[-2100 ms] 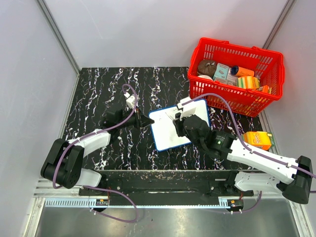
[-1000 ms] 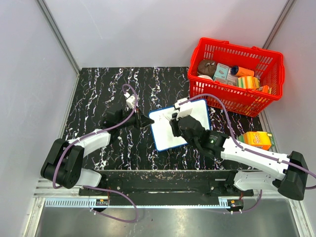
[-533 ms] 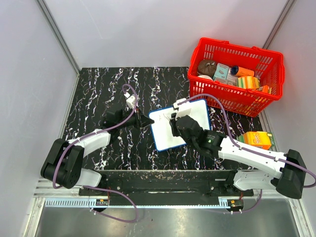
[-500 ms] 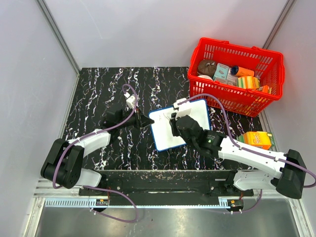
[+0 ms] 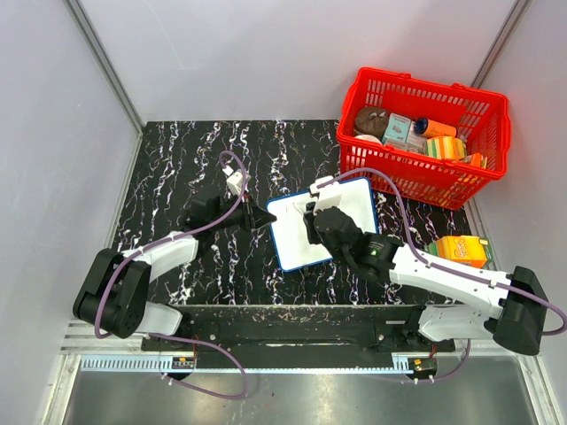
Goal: Write a sentence on the whiteboard
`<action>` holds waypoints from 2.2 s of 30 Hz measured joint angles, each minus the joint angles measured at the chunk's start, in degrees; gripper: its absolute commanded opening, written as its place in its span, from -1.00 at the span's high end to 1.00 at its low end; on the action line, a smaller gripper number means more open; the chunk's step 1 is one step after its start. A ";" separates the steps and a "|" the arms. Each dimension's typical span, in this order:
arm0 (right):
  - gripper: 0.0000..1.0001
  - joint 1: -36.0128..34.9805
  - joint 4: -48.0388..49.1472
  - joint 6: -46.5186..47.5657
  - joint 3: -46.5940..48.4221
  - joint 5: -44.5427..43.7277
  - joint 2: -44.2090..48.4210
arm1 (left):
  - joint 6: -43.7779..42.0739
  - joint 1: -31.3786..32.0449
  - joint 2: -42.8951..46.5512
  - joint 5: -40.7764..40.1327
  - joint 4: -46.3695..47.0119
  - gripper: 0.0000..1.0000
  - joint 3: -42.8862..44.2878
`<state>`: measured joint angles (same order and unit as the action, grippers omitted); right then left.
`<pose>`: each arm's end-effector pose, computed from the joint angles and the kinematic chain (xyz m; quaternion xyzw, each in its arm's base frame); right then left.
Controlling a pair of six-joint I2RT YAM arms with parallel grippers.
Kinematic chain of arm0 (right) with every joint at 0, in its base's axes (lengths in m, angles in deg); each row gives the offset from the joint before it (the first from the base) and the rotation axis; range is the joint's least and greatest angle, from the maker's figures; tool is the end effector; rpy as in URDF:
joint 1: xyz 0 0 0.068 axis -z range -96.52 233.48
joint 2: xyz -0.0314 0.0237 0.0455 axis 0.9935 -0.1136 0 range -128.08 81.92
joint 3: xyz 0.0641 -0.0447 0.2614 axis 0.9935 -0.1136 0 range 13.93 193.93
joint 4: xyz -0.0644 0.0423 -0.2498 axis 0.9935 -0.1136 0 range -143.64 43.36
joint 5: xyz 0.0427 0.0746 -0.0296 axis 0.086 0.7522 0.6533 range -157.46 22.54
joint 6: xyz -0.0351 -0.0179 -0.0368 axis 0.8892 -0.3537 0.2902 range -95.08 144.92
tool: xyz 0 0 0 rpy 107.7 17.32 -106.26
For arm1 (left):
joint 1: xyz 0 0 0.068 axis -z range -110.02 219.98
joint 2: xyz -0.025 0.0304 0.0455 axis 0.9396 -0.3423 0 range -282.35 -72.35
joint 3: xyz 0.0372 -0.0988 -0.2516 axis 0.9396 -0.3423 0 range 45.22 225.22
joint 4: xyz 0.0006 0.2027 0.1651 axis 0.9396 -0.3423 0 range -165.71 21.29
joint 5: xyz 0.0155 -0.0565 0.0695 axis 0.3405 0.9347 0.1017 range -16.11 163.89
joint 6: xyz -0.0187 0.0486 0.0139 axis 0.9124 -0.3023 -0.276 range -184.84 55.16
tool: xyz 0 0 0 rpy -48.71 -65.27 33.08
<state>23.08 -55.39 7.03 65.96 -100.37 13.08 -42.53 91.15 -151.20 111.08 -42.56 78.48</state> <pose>0.1503 0.2253 0.3014 -0.1533 0.8109 0.1370 0.5478 0.2532 -0.1210 0.2055 0.1764 0.7756 -0.4445 0.4121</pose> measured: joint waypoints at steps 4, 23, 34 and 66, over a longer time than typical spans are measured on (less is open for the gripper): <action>1.00 0.00 0.15 -0.07 0.00 0.09 -0.42 | 0.00 0.00 0.00 -0.33 -0.42 1.00 0.00; 1.00 -0.04 0.11 -0.87 0.00 3.96 -0.98 | -0.02 0.00 0.00 -0.61 -0.63 1.00 0.00; 1.00 -0.04 -0.24 -1.51 0.00 4.11 -0.98 | -0.04 0.00 0.00 -0.63 -0.63 1.00 0.00; 1.00 -0.35 -4.44 -1.70 -0.70 2.27 -0.26 | -0.04 0.00 -0.02 -1.46 -1.29 1.00 0.00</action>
<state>22.73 -59.83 5.33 65.26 -98.09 12.82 -42.58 91.15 -151.22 109.62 -43.85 78.48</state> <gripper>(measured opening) 0.200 0.159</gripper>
